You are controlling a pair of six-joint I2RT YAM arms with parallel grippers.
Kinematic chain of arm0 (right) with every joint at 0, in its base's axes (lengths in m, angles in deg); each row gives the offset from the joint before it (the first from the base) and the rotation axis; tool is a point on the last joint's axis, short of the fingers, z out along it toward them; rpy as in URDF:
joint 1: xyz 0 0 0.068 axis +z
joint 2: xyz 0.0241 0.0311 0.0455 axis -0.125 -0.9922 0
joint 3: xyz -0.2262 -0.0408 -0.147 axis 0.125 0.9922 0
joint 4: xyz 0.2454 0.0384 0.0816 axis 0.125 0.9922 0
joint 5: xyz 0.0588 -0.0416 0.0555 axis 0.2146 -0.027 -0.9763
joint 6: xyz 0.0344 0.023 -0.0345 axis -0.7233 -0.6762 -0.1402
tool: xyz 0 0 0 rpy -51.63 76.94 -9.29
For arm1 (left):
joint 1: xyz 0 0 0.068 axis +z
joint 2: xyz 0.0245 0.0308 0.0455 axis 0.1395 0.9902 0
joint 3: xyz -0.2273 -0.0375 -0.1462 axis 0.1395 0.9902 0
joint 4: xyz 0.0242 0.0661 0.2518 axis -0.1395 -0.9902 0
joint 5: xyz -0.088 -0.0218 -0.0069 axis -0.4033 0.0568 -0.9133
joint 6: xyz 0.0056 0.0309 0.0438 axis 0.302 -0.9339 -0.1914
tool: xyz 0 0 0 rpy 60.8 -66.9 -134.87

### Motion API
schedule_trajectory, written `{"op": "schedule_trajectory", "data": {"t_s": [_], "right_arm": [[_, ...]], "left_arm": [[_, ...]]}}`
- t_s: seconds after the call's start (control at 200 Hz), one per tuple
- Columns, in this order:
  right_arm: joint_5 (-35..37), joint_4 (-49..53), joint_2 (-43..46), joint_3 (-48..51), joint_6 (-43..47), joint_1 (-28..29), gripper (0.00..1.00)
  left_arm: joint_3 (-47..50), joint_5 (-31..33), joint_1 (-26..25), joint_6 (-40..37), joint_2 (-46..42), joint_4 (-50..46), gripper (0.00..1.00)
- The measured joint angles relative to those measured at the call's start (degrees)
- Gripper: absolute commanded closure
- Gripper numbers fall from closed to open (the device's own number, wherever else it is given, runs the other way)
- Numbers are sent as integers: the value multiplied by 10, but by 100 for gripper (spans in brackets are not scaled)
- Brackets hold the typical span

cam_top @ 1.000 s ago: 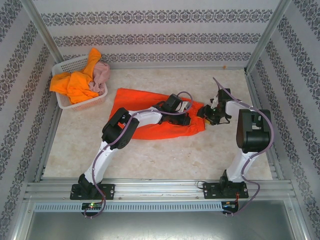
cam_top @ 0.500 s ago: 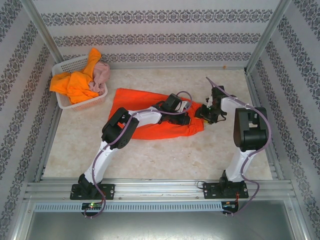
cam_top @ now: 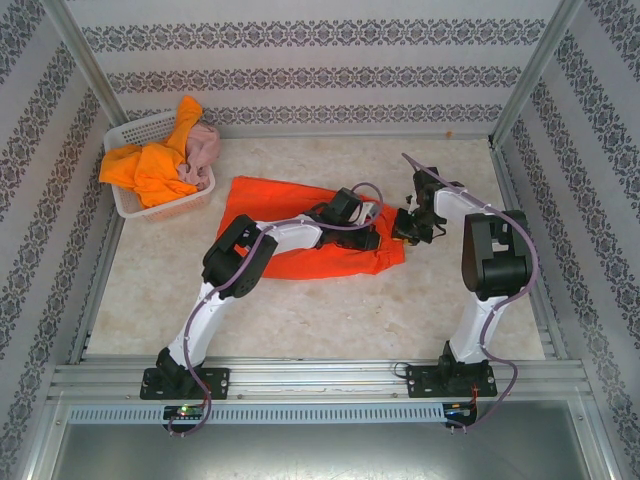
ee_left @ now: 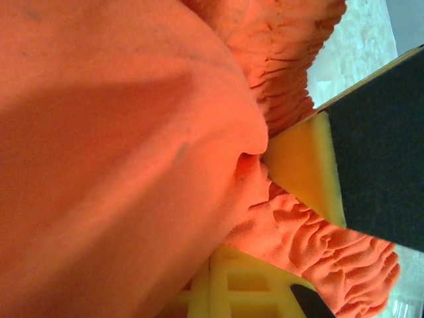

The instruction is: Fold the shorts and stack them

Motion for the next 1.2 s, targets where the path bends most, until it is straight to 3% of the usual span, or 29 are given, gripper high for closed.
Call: {"op": "schedule_trajectory", "data": {"t_s": [0.165,0.345,0.58,0.794,1.204], "right_arm": [[-3,0,0,-2,-5,0,100],[8,15,12,-12,-5,0,100],[78,93,85,-76,24,1,100],[176,197,94,-182,93,-1,100],[376,354,57,-408,186,-4,100]], "left_arm": [[35,8,11,4,-31,3,96],[92,13,53,10,-120,9,75],[163,18,120,7,-273,33,53],[245,29,148,-14,-347,33,49],[367,59,169,-20,-395,29,48]]}}
